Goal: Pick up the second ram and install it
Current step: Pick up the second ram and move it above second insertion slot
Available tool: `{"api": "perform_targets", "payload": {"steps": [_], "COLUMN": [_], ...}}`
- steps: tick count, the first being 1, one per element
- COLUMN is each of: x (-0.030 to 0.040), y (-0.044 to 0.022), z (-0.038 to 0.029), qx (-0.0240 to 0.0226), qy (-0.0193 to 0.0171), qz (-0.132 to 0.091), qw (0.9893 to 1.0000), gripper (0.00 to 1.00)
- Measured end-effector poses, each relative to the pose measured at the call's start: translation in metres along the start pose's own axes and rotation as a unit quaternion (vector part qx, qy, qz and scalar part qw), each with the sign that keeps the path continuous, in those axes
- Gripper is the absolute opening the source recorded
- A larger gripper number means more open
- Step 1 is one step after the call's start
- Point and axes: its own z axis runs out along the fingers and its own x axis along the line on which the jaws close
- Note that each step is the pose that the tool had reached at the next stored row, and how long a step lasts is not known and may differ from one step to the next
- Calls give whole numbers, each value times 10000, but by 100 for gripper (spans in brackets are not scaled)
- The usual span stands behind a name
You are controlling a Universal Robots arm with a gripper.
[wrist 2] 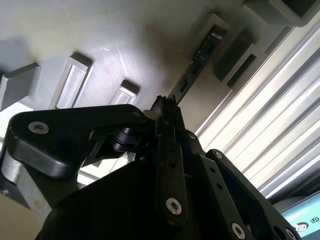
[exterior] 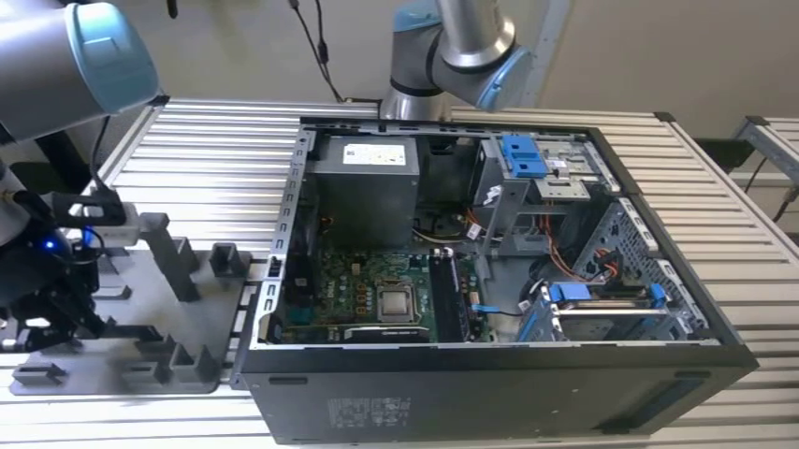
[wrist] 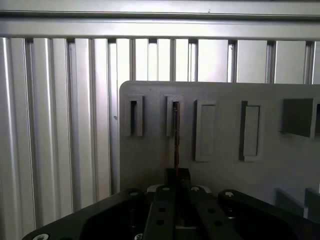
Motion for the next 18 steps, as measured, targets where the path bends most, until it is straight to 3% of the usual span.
{"api": "perform_targets", "payload": {"steps": [18], "x": [-7], "y": [2], "z": [-222], "qx": [0], "qy": [1], "qz": [2], "qw": [10000], "gripper": [14]}}
